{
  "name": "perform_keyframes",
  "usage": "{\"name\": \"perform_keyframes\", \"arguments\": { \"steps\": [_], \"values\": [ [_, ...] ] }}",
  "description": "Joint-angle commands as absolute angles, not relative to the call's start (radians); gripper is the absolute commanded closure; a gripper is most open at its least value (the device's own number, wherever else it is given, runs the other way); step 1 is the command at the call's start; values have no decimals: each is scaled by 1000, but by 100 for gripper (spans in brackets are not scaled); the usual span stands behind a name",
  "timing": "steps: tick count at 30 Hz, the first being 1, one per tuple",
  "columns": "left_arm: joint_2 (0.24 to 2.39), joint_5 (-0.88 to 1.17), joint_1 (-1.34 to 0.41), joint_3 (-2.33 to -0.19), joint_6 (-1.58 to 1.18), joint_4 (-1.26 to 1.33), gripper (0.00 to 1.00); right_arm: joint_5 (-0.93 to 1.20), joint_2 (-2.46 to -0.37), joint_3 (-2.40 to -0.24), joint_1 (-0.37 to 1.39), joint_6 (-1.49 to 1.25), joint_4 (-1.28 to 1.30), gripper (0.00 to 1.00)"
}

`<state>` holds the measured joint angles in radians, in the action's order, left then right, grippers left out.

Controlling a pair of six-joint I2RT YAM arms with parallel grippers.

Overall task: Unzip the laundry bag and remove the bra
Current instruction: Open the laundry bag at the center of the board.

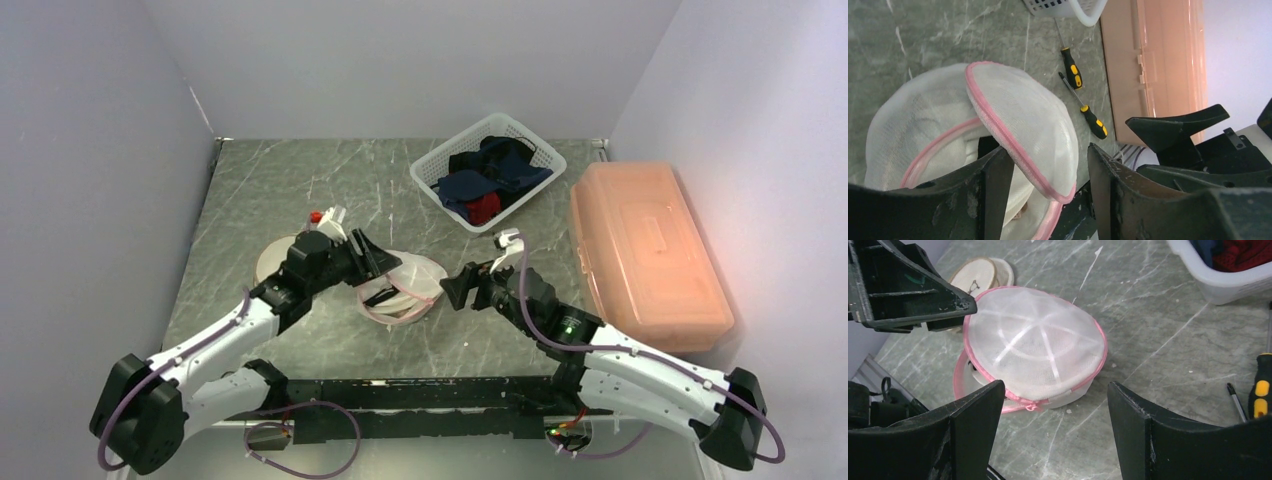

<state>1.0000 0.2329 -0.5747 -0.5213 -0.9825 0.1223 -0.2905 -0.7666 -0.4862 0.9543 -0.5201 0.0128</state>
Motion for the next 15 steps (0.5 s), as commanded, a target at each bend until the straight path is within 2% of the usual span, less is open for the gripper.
{"name": "perform_keyframes", "arguments": {
  "steps": [1,5,10,12,15],
  "values": [
    [1064,276,-580,-617,-864,96,41,-359,-700,-496,958,-518,37,21],
    [1138,286,-583,-646,-857,101,49,-375,-663,-497,957,-522,68,21],
    [1170,288,-591,-668,-826,127,78,-389,-618,-488,957,-533,101,20],
    [1163,260,-609,-705,-764,96,85,-402,-598,-490,955,-542,120,20],
    [1156,172,-682,-792,-612,13,91,-437,-562,-502,954,-575,150,20]
  ]
}}
